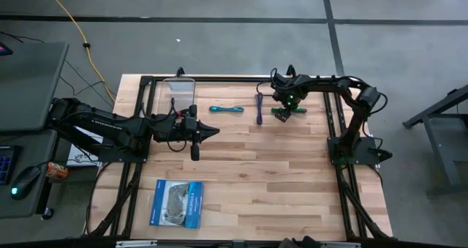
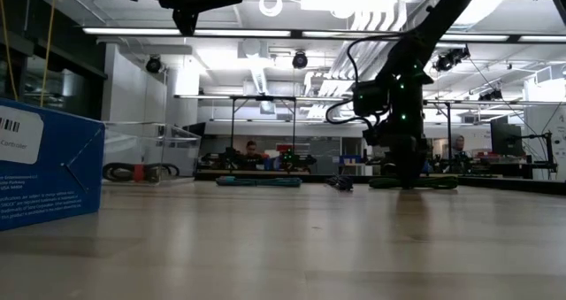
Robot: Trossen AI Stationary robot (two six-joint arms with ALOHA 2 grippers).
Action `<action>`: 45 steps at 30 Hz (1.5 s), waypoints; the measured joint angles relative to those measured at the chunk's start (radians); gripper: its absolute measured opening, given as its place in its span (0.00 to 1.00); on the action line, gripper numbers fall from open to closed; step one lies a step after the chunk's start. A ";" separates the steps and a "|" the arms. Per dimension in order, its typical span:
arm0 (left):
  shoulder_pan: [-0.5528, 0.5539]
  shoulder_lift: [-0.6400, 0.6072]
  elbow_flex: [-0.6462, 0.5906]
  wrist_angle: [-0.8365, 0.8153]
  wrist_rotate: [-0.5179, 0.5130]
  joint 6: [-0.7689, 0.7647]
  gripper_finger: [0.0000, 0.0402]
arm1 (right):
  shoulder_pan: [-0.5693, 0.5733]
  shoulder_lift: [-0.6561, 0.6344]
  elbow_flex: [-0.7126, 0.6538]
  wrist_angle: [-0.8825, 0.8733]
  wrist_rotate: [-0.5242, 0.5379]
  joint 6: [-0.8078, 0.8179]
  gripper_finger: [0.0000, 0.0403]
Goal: Pick and place USB-C Cables
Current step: Put the green USB cable into the transparent bin
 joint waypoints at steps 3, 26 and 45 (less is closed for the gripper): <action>0.000 0.000 0.000 0.000 0.000 0.001 0.00 | -0.016 0.000 0.000 -0.002 -0.016 0.003 0.61; 0.000 0.000 0.000 -0.008 0.000 0.001 0.00 | -0.045 0.002 -0.002 0.010 -0.004 -0.001 0.25; 0.000 0.000 0.000 -0.008 0.000 0.002 0.00 | -0.045 0.002 -0.002 0.013 0.013 -0.070 0.03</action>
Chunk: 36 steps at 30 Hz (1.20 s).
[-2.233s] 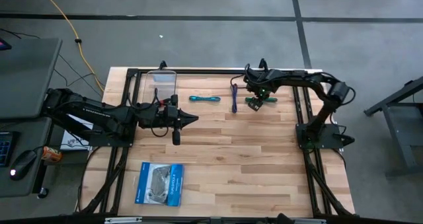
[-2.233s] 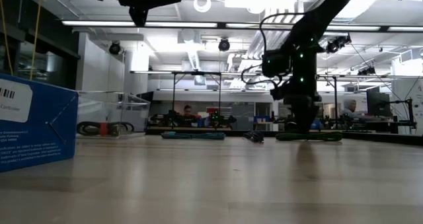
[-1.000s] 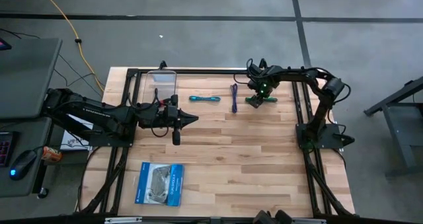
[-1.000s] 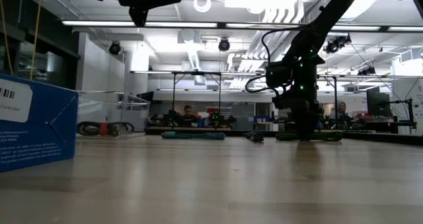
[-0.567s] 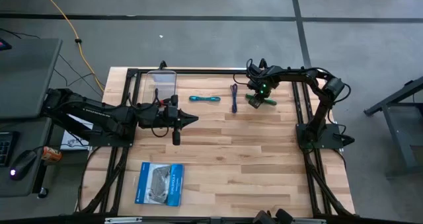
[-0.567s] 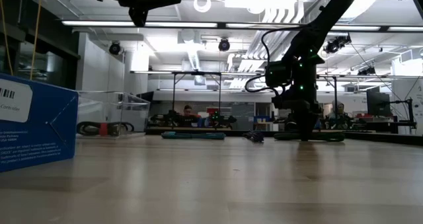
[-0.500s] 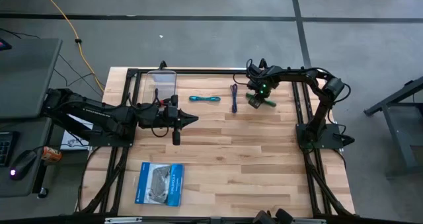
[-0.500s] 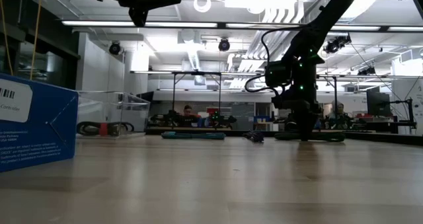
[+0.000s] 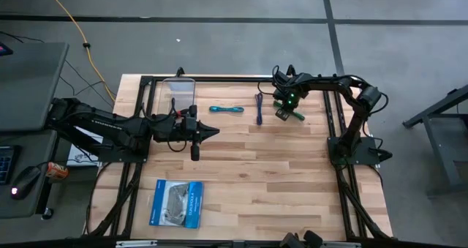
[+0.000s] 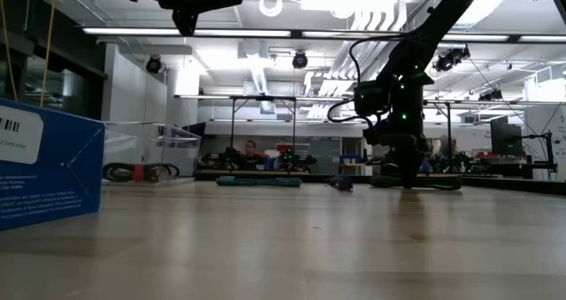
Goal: Pick and place USB-C Cables
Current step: Put the green USB cable into the transparent bin
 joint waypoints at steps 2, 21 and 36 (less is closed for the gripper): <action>0.000 0.000 0.000 0.000 0.000 0.000 0.00 | 0.000 0.000 0.000 0.001 0.000 0.000 0.02; 0.000 0.000 0.000 -0.004 0.000 0.000 0.00 | 0.021 -0.208 -0.009 -0.020 -0.109 -0.015 0.01; 0.000 0.000 0.000 -0.013 -0.019 0.000 0.00 | 0.128 -0.934 -0.320 0.418 -0.340 0.014 0.01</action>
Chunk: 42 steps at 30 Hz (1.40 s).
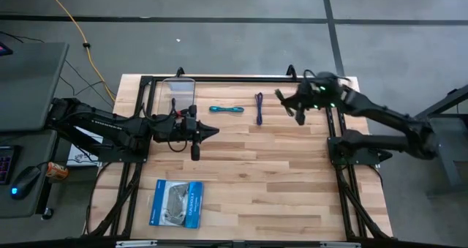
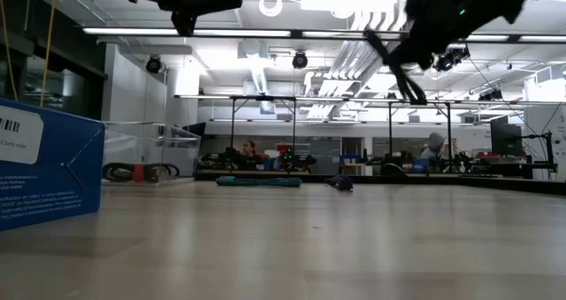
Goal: Pick and place USB-C Cables
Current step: Put the green USB cable into the transparent bin
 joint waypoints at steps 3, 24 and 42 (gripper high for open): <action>0.000 0.000 0.000 0.000 -0.022 0.000 0.00 | 0.007 -0.126 -0.068 0.108 -0.012 0.020 0.01; 0.000 0.000 0.000 0.008 -0.038 0.000 0.00 | 0.210 -0.171 -0.115 0.248 0.027 0.163 0.01; -0.001 0.000 0.000 0.025 -0.034 0.000 0.00 | 0.726 -0.034 -0.115 0.574 0.470 0.084 0.01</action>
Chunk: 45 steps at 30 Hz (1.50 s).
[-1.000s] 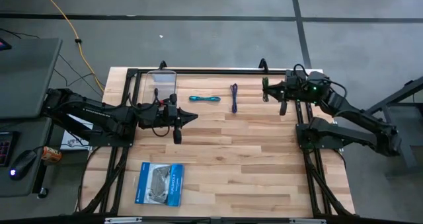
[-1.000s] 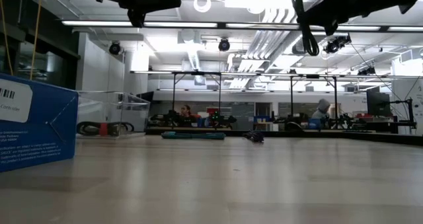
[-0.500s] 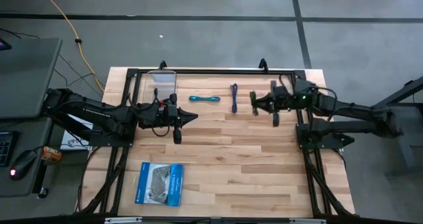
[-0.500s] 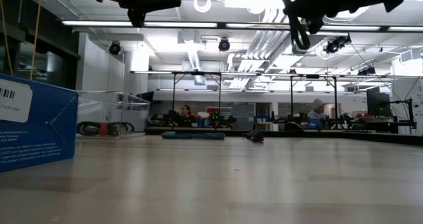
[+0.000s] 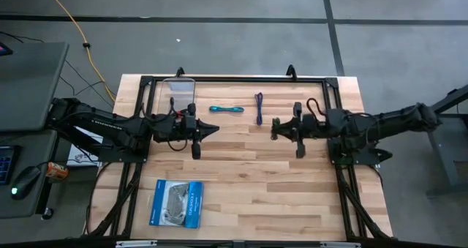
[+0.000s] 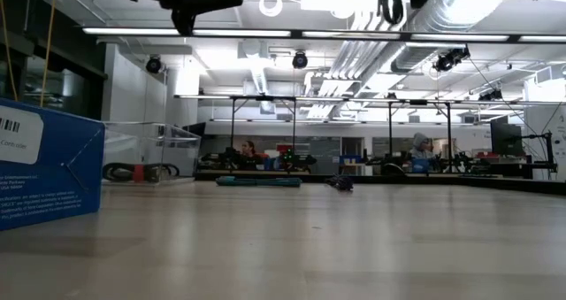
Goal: Pick and place USB-C Cables
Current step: Put the green USB cable into the transparent bin
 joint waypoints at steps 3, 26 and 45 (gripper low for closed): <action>-0.003 0.000 0.000 0.012 0.000 0.000 0.00 | 0.026 0.000 -0.011 0.061 0.018 -0.043 0.01; -0.015 0.001 0.000 0.065 0.000 0.026 0.00 | -0.088 -0.004 -0.188 0.236 0.010 0.025 0.01; 0.021 0.343 0.000 0.602 0.038 0.060 0.00 | -0.088 0.482 0.081 0.327 -0.072 0.075 0.01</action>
